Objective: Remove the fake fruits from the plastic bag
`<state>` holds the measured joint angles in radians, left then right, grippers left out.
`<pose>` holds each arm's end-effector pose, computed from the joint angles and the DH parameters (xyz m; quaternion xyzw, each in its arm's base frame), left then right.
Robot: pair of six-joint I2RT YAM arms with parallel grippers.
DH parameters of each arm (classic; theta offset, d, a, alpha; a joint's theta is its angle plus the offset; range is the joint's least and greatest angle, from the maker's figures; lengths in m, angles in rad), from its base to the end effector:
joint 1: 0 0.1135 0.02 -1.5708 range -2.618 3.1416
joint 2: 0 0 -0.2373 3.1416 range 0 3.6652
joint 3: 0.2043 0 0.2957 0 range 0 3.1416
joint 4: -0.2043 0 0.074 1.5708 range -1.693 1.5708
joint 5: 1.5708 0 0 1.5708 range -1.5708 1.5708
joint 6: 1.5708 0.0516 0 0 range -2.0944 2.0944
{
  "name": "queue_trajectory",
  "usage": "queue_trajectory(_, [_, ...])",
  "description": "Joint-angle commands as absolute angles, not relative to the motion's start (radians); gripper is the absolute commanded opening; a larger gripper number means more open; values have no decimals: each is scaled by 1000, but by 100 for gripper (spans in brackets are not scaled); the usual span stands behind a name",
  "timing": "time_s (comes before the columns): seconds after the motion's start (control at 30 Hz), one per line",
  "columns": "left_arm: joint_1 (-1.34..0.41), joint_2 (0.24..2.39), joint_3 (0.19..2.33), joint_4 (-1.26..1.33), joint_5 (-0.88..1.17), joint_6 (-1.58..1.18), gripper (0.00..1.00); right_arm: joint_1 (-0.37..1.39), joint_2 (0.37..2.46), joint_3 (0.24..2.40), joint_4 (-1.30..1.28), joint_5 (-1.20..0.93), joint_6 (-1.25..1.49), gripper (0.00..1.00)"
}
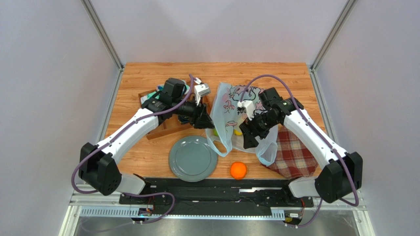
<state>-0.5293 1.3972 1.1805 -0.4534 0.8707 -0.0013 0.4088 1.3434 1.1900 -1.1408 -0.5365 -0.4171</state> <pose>0.2897 -0.2152 0.2770 0.3902 0.7401 -0.4699 0.2813 0.2594 0.1411 0.2459 -0.4167 0.8601 0.2620 0.1340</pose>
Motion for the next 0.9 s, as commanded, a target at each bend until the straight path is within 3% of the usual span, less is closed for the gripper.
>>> queue_trajectory(0.0, [-482, 1270, 1193, -420, 827, -23, 59, 463, 1382, 1187, -1227, -610, -636, 100])
queue_trajectory(0.17, [-446, 1212, 1193, -452, 775, -44, 61, 636, 1376, 1083, -1200, -580, -721, 100])
queue_trajectory(0.4, [-384, 1085, 1138, -449, 744, -49, 61, 922, 1354, 911, -936, -537, -701, 100])
queue_trajectory(0.67, [-310, 997, 1118, -476, 741, -40, 61, 1063, 1491, 905, -671, -460, -629, 100])
queue_trajectory(0.87, [-279, 957, 1106, -480, 761, -57, 61, 1100, 1606, 972, -618, -502, -592, 100])
